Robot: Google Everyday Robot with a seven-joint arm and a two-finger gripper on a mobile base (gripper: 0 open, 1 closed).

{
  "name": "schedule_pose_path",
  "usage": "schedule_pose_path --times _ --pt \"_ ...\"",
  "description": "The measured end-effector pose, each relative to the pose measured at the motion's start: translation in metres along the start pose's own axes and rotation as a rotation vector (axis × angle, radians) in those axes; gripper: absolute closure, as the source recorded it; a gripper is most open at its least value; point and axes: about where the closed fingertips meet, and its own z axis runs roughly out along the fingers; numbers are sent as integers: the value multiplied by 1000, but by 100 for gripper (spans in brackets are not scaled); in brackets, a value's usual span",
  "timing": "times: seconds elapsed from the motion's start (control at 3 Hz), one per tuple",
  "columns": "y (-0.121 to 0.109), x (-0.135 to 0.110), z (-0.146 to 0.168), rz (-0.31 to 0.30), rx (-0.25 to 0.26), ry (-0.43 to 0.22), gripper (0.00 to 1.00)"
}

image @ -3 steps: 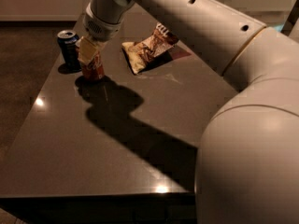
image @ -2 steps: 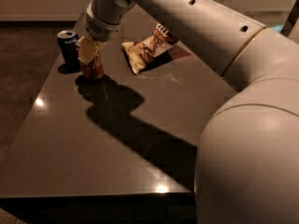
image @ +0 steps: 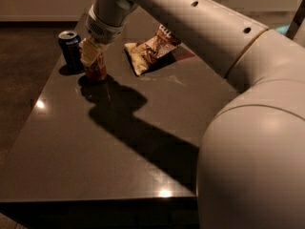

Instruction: Move coke can near pepsi can

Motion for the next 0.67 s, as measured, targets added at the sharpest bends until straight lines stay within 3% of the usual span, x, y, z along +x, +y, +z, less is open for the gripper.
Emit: schedule_pose_path --times 0.33,0.67 --pt "1 0 2 -1 -3 2 0" --pt "1 0 2 -1 -3 2 0"
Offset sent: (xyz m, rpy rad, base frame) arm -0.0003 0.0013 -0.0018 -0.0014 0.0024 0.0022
